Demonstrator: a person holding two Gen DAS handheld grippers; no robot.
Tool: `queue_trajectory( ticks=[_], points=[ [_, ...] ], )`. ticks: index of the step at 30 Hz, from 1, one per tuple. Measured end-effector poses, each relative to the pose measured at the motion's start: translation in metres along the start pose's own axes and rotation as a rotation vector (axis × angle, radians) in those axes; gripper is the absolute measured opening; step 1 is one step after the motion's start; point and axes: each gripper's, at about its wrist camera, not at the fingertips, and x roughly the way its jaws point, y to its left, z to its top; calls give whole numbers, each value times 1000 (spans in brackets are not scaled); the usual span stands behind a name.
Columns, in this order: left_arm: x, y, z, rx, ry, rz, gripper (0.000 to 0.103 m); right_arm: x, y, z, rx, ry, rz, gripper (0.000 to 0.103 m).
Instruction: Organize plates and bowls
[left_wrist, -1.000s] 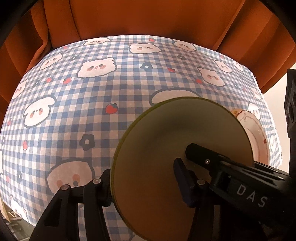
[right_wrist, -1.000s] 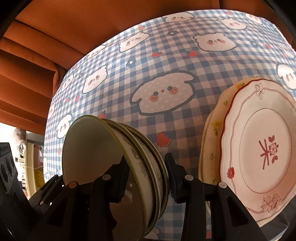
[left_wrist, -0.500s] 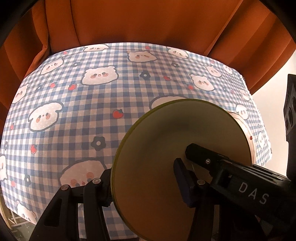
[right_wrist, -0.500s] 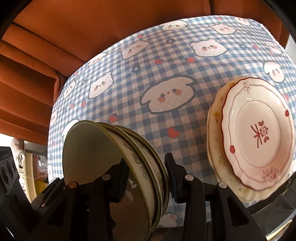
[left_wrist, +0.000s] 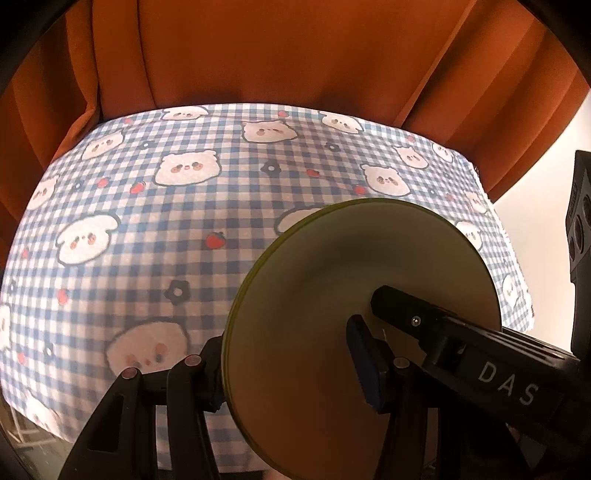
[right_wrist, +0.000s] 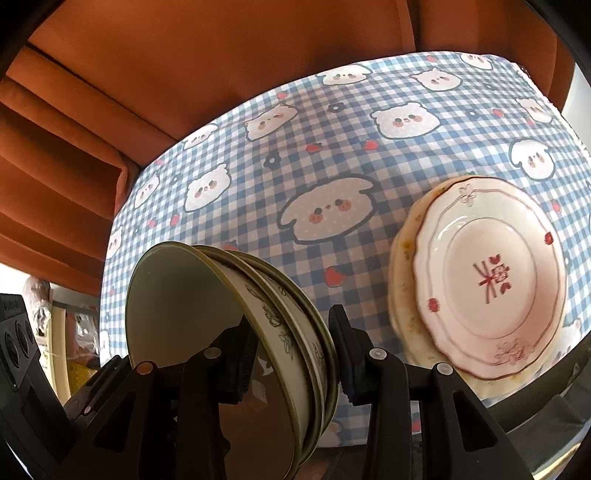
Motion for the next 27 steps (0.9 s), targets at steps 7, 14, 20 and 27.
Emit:
queue_trajectory(
  ticks=[7, 14, 20, 27],
  points=[
    [0, -43, 1, -30, -23, 21, 55, -18, -33, 10, -37, 5, 19, 41],
    [3, -77, 4, -40, -52, 37, 55, -37, -66, 21, -66, -1, 37, 41],
    [8, -105, 5, -49, -71, 48, 55, -45, -91, 29, -80, -6, 51, 41],
    [25, -139, 4, -64, -64, 49, 55, -49, -127, 35, -86, 7, 48, 41]
  ],
)
